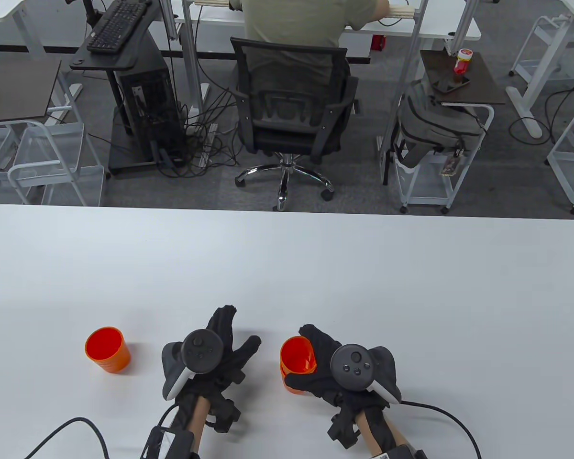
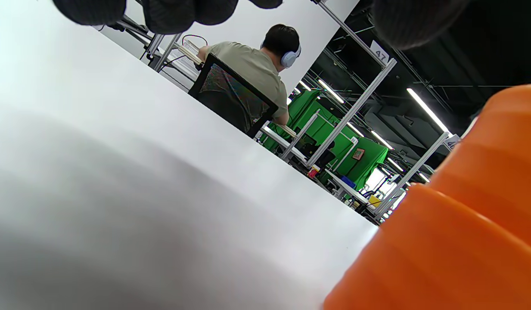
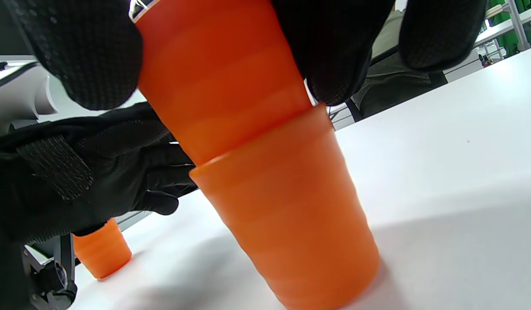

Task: Nest cup into cup

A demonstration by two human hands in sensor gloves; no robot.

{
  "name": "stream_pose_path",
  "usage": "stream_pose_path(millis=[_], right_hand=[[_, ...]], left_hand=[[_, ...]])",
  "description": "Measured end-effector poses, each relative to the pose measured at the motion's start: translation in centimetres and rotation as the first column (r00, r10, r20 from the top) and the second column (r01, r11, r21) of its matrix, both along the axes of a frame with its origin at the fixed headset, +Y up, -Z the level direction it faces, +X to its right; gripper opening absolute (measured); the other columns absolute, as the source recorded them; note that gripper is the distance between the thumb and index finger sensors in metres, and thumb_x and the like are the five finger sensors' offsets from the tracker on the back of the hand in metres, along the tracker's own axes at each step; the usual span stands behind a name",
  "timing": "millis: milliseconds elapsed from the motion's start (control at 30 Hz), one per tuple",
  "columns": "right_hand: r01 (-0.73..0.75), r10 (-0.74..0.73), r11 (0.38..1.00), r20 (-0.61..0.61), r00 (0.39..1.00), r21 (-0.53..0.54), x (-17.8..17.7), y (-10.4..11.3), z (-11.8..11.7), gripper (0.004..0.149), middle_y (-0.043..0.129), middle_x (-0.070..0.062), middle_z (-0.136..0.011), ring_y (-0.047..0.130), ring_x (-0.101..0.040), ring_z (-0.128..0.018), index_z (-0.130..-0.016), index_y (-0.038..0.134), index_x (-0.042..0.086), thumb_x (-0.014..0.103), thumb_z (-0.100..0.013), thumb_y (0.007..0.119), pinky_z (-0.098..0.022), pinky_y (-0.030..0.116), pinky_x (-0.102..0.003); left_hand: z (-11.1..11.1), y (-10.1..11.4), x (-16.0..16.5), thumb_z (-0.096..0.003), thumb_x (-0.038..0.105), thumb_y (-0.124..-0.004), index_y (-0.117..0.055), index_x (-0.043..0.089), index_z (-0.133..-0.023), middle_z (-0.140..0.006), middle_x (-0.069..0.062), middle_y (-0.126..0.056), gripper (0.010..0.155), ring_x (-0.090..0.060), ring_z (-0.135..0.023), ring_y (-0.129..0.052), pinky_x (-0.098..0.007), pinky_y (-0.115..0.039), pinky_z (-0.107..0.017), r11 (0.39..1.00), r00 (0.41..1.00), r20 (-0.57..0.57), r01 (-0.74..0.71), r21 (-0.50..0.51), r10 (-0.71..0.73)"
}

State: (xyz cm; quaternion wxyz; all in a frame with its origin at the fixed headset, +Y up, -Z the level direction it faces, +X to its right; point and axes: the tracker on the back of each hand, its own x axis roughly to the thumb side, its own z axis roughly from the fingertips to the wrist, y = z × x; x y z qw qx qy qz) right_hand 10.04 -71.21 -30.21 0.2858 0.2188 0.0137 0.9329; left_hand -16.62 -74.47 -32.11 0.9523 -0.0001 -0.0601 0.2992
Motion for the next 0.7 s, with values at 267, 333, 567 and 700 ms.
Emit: stream_pose_path(millis=[267,333,567,700], right_hand=[[-0.004,0.003,0.999,-0.021,1.000,-0.047,0.1,-0.3,0.0,0.101,0.058,-0.027,-0.111,0.071,-0.050,-0.095,-0.114,0.038,0.000,0.059,-0.047,0.086,-0.063,0.059,-0.075],[0.025,-0.027,0.998,-0.028,0.999,-0.052,0.6,0.0,0.0,0.103,0.056,-0.027,-0.112,0.070,-0.052,-0.096,-0.115,0.036,0.000,0.060,-0.047,0.084,-0.063,0.058,-0.075],[0.152,-0.151,0.988,0.077,0.986,-0.005,4.8,1.7,-0.6,0.102,0.056,-0.027,-0.112,0.068,-0.052,-0.097,-0.115,0.037,0.001,0.061,-0.047,0.083,-0.063,0.057,-0.076],[0.161,-0.161,0.987,0.176,0.971,0.018,7.8,1.7,-1.2,0.101,0.056,-0.027,-0.112,0.067,-0.053,-0.098,-0.115,0.037,0.001,0.061,-0.047,0.083,-0.063,0.056,-0.076]], left_hand=[[0.0,0.2,0.0,-0.0563,0.067,-0.061,-0.030,0.006,-0.118,-0.125,-0.029,-0.040,0.092,-0.053,-0.112,-0.053,-0.072,-0.056,-0.074,0.999,0.999,-0.003,0.032,0.013,-0.032],[0.1,0.6,-0.2,-0.0563,0.067,-0.061,-0.030,0.006,-0.118,-0.125,-0.029,-0.040,0.092,-0.053,-0.112,-0.053,-0.073,-0.056,-0.074,0.998,0.999,-0.015,0.049,0.029,-0.049],[0.6,3.1,-3.6,-0.0562,0.067,-0.061,-0.030,0.006,-0.118,-0.125,-0.029,-0.040,0.092,-0.053,-0.112,-0.052,-0.072,-0.055,-0.074,0.970,0.969,-0.160,0.209,0.126,-0.188],[1.3,4.2,-6.7,-0.0560,0.067,-0.061,-0.031,0.007,-0.118,-0.125,-0.028,-0.041,0.092,-0.053,-0.112,-0.053,-0.073,-0.055,-0.075,0.943,0.921,-0.305,0.299,0.147,-0.244]])
